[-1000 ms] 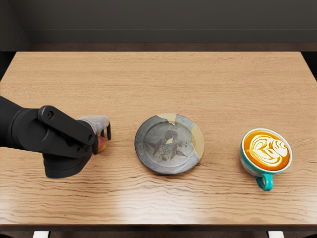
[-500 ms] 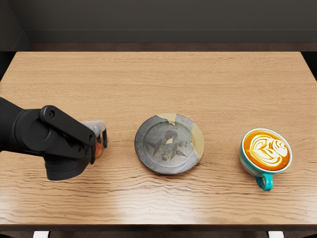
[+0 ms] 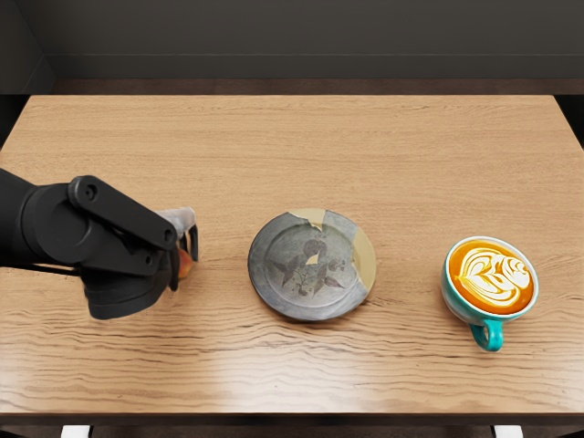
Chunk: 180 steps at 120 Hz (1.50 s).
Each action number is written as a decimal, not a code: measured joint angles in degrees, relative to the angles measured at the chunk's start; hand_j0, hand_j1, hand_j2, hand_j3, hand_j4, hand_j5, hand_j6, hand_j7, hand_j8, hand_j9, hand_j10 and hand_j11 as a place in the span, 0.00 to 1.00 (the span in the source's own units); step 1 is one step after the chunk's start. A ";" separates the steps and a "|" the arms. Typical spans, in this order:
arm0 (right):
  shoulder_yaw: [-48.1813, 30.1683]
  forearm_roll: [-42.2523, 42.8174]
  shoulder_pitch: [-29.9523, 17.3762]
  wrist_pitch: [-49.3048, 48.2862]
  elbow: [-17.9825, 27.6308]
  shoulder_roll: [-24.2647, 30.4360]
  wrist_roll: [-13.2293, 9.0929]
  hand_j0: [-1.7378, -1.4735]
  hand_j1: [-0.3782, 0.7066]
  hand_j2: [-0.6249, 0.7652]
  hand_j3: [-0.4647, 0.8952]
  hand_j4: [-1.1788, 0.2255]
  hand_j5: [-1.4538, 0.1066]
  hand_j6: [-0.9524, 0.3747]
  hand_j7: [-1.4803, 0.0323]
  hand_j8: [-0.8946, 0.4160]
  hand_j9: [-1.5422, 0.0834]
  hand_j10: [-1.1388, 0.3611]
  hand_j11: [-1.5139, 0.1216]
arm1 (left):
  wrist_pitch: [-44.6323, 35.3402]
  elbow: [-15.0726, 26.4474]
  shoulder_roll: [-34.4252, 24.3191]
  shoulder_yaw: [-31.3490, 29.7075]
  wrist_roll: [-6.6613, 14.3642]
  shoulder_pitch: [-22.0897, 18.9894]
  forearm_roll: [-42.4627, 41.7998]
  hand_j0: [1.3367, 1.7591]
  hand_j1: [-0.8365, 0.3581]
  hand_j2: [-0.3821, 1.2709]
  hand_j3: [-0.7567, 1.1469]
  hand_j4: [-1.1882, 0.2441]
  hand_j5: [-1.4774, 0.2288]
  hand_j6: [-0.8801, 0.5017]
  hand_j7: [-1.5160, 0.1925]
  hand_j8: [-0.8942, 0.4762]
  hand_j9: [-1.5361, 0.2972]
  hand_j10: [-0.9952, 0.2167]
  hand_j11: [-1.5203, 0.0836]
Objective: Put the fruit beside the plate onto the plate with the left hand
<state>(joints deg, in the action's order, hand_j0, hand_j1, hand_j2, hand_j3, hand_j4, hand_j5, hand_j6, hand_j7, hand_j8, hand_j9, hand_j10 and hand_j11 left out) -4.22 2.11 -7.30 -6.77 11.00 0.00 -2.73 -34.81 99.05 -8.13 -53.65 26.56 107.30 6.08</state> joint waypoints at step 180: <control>0.00 0.00 -0.01 0.00 0.00 0.00 0.00 0.30 0.04 0.45 0.34 0.83 0.92 0.71 0.97 0.67 0.94 0.75 0.91 | 21.16 0.41 -3.10 19.63 -0.23 12.75 -7.20 0.75 0.27 0.85 0.40 0.24 0.16 0.28 0.21 0.29 0.20 0.11 0.22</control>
<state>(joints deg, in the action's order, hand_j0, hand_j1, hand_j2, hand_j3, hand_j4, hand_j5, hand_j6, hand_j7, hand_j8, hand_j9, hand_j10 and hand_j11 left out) -4.22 2.11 -7.31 -6.77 10.99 0.00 -2.73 -13.65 99.45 -11.23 -34.02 26.33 120.05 -1.12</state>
